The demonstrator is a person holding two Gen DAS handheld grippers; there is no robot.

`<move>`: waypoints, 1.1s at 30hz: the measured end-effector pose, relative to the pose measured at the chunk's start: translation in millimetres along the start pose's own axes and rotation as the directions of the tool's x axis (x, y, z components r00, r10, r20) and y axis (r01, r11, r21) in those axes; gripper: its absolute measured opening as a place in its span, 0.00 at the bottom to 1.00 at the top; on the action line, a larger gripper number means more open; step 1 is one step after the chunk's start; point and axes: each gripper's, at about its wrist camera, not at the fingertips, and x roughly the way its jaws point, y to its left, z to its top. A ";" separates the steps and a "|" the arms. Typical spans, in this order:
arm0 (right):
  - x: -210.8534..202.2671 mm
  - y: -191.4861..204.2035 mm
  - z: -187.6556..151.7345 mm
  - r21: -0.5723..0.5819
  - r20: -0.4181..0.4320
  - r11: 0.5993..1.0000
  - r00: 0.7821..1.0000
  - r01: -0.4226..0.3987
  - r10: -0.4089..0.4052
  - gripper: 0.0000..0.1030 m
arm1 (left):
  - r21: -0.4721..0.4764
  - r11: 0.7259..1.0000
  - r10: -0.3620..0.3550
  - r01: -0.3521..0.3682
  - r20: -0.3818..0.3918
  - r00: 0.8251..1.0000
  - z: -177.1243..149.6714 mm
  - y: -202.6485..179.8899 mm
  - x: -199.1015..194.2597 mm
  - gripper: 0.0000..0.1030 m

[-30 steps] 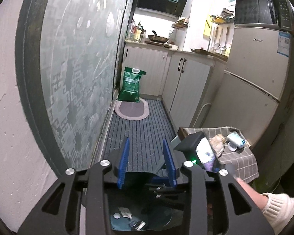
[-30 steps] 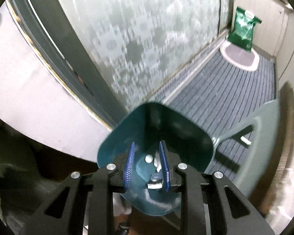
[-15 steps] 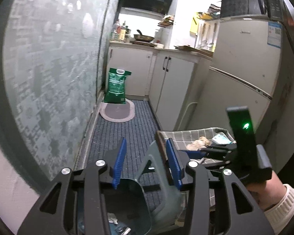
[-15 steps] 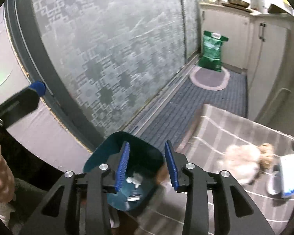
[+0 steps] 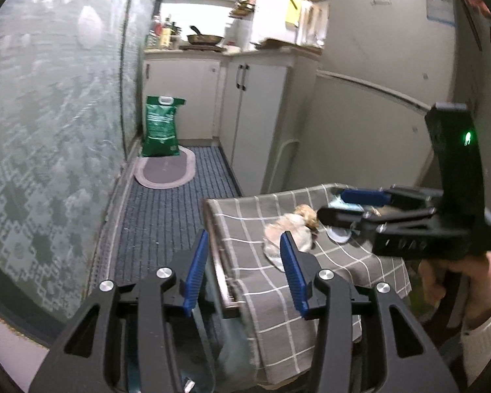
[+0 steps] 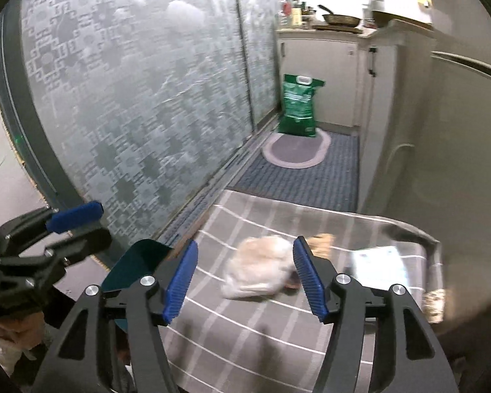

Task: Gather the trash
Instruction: 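Move both tools back over the table, then grasp the crumpled white paper bag with the left tool while the right tool grasps the blue-white tissue pack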

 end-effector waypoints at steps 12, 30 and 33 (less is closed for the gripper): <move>-23.7 -58.9 -20.4 0.063 0.023 0.995 0.997 0.076 -0.077 0.73 | 0.061 0.998 -0.026 0.033 -0.115 0.993 -13.5 -37.9 60.8 0.52; -23.1 -97.8 -48.8 0.007 0.005 0.991 0.991 0.136 -0.136 0.85 | 0.059 0.998 -0.002 0.015 -0.212 0.977 -22.8 -42.7 117.5 0.39; -20.2 -95.2 -50.3 -0.025 0.003 0.990 0.990 0.140 -0.140 0.84 | 0.056 0.998 0.009 0.003 -0.213 0.977 -21.7 -43.5 119.4 0.27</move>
